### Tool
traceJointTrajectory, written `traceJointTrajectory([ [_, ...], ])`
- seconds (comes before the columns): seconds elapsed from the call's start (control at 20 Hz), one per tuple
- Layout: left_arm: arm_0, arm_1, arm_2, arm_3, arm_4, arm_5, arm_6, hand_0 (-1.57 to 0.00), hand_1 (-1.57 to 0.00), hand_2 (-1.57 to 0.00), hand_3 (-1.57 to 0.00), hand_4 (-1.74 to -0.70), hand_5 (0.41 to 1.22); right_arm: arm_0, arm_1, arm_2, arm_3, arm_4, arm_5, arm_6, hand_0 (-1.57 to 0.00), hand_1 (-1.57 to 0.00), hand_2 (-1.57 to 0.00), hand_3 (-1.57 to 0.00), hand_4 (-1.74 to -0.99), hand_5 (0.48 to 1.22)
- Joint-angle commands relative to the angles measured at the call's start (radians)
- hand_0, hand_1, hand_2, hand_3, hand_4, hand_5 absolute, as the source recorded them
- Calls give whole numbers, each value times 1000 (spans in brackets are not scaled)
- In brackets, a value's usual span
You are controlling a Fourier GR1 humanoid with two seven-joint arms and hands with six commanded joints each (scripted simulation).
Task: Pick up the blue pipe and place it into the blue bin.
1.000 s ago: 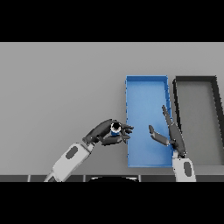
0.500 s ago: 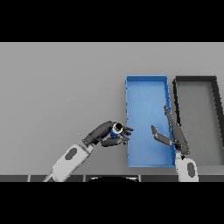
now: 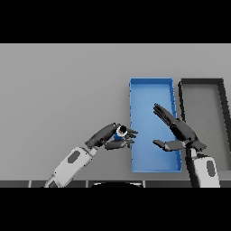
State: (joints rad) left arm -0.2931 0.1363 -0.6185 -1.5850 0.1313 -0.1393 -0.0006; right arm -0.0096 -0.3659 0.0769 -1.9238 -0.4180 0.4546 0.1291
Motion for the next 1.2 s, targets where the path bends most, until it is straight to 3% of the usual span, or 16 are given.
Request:
traceJointTrajectory([
  [0.0,6,5,-3,-19,-4,8,3,-1571,-1571,-1571,-1443,-1731,1221,-26,-15,22,-27,-13,20,20,1,1,1,1,-1331,507],
  [0.1,-5,5,0,-10,-5,9,13,-1571,-1571,-1571,-1442,-1731,1221,-90,-47,50,-60,-68,48,69,1,1,1,1,-1337,504],
  [0.35,13,8,-18,-18,-15,10,0,-1571,-1571,-1571,-1439,-1730,1221,-232,-56,137,-93,-104,65,172,1,1,1,1,-1326,485],
  [0.5,5,7,-20,-25,-7,2,0,-1571,-1571,-1571,-1444,-1728,1221,-293,-32,187,-78,-78,97,187,1,1,1,1,-1307,497],
  [0.6,6,4,-18,-20,-8,0,-20,-1571,-1571,-1571,-1490,-1627,1221,-348,-2,217,-48,-55,103,203,1,1,1,1,-1270,510],
  [0.8,-12,14,-5,6,6,-28,-41,-1571,-1571,-1571,-1538,-1524,1221,-431,58,270,2,-21,96,240,1,1,1,1,-1232,517],
  [0.9,-15,15,-1,10,0,-31,-57,-1571,-1571,-1571,-1550,-1499,1221,-446,70,292,10,-19,87,242,1,1,1,1,-1208,506],
  [1.0,-11,7,-2,12,-11,-24,-34,-1571,-1571,-1571,-1557,-1473,1221,-490,88,300,62,-37,96,288,1,1,-9,1,-1210,498],
  [1.05,-4,12,-2,9,-9,-24,-22,-1571,-1571,-1571,-1560,-1525,1221,-508,102,306,84,-35,105,293,-17,-34,-54,-26,-1236,493],
  [1.1,-11,6,0,23,-15,-25,-26,-1571,-1571,-1571,-1284,-1568,1221,-524,112,307,106,-34,117,290,-107,-140,-160,-116,-1291,483],
  [1.15,-14,17,-12,18,-55,-9,5,-1571,-1571,-1571,-1190,-1603,1221,-537,125,317,111,-25,124,288,-264,-299,-308,-252,-1348,477],
])
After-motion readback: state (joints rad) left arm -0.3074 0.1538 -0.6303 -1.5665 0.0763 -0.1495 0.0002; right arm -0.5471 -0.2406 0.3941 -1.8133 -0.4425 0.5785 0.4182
